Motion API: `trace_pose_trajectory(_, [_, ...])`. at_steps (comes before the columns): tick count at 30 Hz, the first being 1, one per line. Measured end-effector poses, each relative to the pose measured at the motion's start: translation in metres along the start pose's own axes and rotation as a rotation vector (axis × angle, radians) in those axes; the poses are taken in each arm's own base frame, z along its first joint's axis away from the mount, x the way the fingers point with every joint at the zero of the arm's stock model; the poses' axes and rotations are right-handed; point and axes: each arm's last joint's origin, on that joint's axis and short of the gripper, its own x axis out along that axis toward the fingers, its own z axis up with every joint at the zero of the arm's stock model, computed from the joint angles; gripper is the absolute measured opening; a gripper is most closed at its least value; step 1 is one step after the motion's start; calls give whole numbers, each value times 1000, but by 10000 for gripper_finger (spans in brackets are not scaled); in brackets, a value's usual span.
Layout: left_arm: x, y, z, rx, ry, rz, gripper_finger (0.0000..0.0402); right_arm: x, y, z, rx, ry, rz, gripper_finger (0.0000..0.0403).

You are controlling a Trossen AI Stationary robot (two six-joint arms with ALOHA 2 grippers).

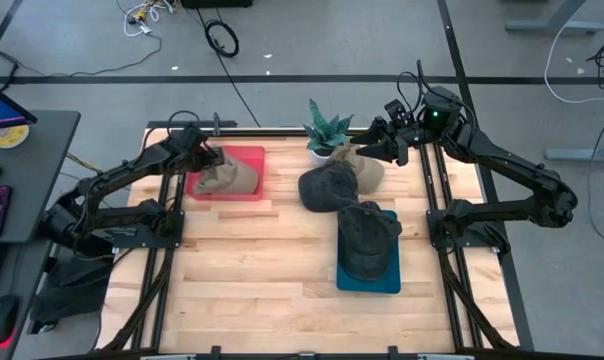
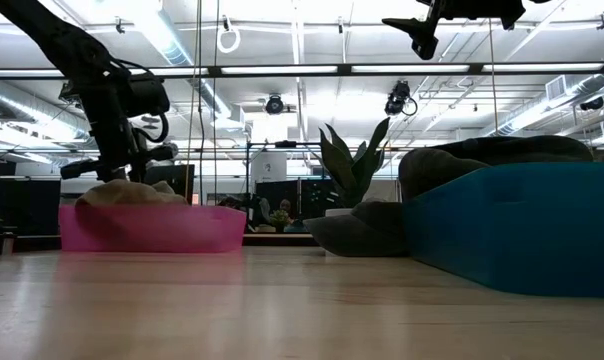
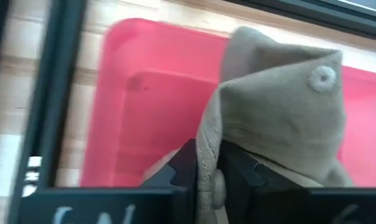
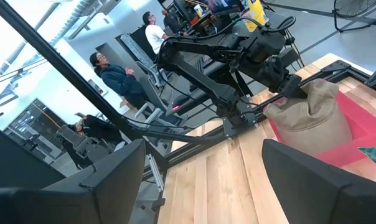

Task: Pick & Place hat
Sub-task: Put the bottom brown cap into the pink bin, then put the brown cap into the pink bin

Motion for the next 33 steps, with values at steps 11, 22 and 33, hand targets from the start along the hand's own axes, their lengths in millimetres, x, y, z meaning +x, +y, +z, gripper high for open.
trace_pose_trajectory(11, [-5, -10, -2, 14, 62, -175, 221, 0, 0, 0, 0, 0, 0, 323])
trace_pose_trajectory(22, [-45, -2, 1, -34, -84, -322, 283, 0, 0, 0, 3, 3, -1, 323])
trace_pose_trajectory(33, [-113, -5, 4, -17, -430, -760, 258, 0, -1, -1, 11, 8, -1, 323])
